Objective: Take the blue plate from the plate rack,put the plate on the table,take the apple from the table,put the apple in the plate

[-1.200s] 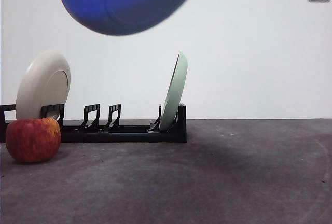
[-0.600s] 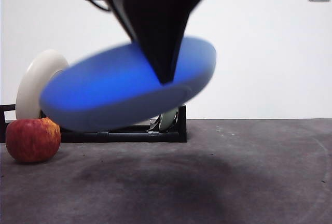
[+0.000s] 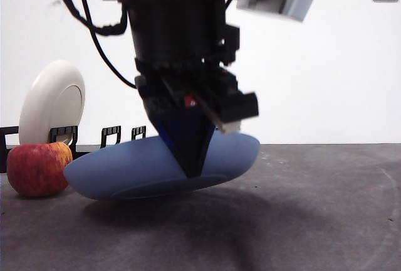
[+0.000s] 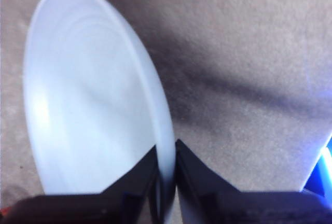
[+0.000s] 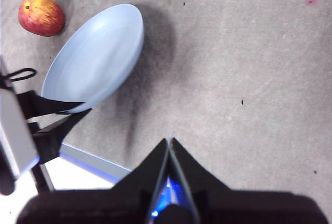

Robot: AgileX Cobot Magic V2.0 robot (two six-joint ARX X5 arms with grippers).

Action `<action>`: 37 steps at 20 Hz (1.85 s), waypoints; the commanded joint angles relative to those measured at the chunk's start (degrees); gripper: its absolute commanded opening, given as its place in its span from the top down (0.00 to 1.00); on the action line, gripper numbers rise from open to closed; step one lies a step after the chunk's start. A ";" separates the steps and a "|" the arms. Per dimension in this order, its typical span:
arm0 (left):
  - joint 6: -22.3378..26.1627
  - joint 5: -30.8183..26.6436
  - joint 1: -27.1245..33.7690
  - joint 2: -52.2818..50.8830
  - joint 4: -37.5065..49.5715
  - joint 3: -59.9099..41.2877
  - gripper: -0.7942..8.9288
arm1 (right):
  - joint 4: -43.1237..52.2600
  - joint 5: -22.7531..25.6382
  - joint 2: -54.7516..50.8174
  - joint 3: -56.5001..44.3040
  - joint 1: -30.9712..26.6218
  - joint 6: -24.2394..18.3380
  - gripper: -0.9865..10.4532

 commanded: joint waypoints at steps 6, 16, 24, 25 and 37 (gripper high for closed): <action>0.28 6.29 0.72 3.10 0.48 -0.44 0.92 | 0.39 -0.17 -0.15 0.15 0.07 -0.55 0.91; -0.42 6.47 0.72 3.10 0.48 -0.44 0.68 | 1.68 -0.15 -0.13 0.17 0.07 -0.59 0.91; -5.20 12.87 0.59 0.39 -0.13 0.00 0.53 | 1.88 -0.15 -0.13 0.17 0.07 -0.59 0.91; -6.40 14.12 0.52 -0.57 -0.20 0.09 0.53 | 1.88 -0.15 -0.13 0.17 0.07 -0.59 0.91; -24.52 15.13 0.13 -26.51 -14.71 1.01 0.93 | 9.55 -3.37 0.33 1.33 5.49 4.55 0.91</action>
